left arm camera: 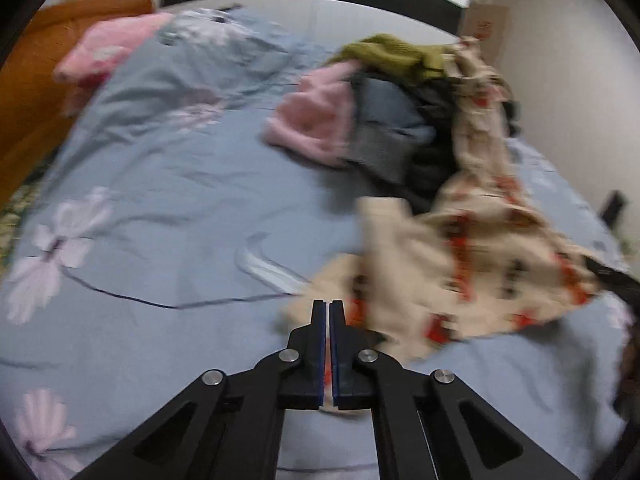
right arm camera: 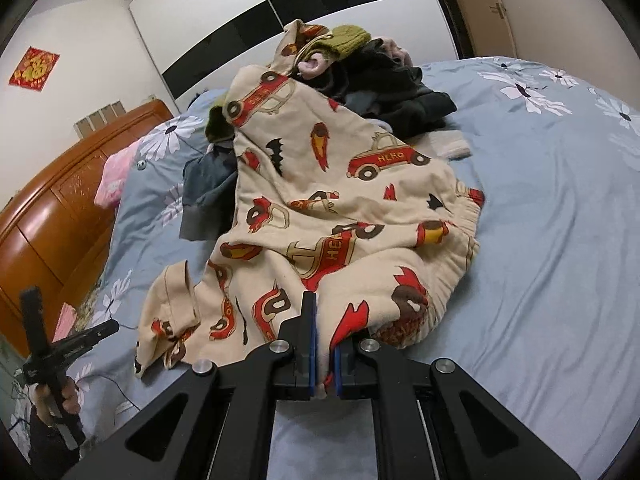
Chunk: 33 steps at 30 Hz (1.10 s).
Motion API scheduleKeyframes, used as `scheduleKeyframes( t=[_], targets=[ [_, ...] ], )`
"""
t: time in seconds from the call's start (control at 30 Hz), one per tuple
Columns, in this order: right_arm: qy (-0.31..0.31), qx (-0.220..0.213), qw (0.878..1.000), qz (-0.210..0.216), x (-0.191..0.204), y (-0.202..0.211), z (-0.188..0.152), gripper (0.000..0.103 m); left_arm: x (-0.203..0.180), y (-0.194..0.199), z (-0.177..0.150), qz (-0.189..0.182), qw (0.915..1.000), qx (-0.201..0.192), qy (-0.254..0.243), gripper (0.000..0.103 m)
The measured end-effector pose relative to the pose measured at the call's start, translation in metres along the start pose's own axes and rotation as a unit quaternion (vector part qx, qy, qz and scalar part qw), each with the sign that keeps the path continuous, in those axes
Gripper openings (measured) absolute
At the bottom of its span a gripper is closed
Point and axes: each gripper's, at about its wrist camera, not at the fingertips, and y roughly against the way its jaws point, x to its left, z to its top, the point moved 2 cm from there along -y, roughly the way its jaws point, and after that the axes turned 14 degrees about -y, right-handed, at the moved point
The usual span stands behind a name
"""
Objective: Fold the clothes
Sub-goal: 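Grasp the pants leg hem with the left gripper while the right gripper holds the waistband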
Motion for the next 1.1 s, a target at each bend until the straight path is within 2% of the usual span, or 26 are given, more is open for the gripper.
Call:
scheduleKeyframes(
  t=[0.07,0.13,0.17,0.2,0.23,0.27,0.37,0.4,0.47,0.53,0.6,0.67,0.77,0.93,1.1],
  targets=[
    [0.003,0.001,1.0,-0.001,0.003,-0.002,0.0,0.006,-0.014,-0.003,0.007,-0.007,0.9998,-0.003,-0.018,0.004],
    [0.006,0.004,1.0,0.002,0.003,-0.007,0.0,0.006,-0.027,-0.005,0.014,-0.013,0.9993,-0.005,-0.036,0.024],
    [0.007,0.005,1.0,0.004,0.002,-0.008,0.0,0.006,-0.034,-0.007,0.017,-0.017,0.9988,-0.006,-0.045,0.062],
    [0.008,0.006,1.0,0.005,0.001,-0.009,0.0,0.006,-0.041,-0.008,0.021,-0.02,0.9983,-0.008,-0.054,0.091],
    [0.01,0.008,1.0,0.007,0.0,-0.011,-0.001,0.006,-0.048,-0.01,0.024,-0.023,0.9977,-0.009,-0.063,0.095],
    [0.011,0.01,1.0,0.009,-0.002,-0.012,-0.002,0.006,-0.05,-0.012,0.028,-0.033,0.9975,-0.013,-0.061,0.095],
    [0.013,0.015,1.0,0.011,-0.006,-0.016,-0.004,0.006,-0.04,-0.024,0.033,-0.103,0.9942,-0.028,0.0,0.095],
    [0.012,0.017,1.0,0.012,-0.008,-0.017,-0.005,0.006,-0.035,-0.032,0.035,-0.112,0.993,-0.028,0.024,0.095],
    [0.009,0.02,1.0,0.014,-0.011,-0.02,-0.005,0.006,-0.031,-0.046,0.037,-0.093,0.9948,-0.014,0.039,0.094],
    [0.006,0.021,1.0,0.017,-0.013,-0.022,-0.005,0.006,-0.029,-0.061,0.035,-0.069,0.997,0.002,0.033,0.08],
    [0.006,0.02,1.0,0.019,-0.014,-0.022,-0.005,0.006,-0.028,-0.072,0.032,-0.055,0.9979,0.021,0.027,0.031],
    [0.009,0.021,1.0,0.02,-0.013,-0.022,-0.005,0.006,-0.027,-0.079,0.028,-0.037,0.9985,0.035,0.019,0.013],
    [0.01,0.02,1.0,0.021,-0.012,-0.022,-0.006,0.006,-0.025,-0.081,0.025,-0.03,0.9987,0.035,0.02,0.006],
    [0.011,0.023,1.0,0.017,-0.012,-0.021,-0.008,0.006,-0.017,-0.067,0.025,-0.029,0.999,0.026,0.021,0.005],
    [0.008,0.022,1.0,0.013,-0.013,-0.013,-0.011,0.006,0.013,-0.033,0.023,-0.006,0.9993,0.003,0.037,0.005]
  ],
)
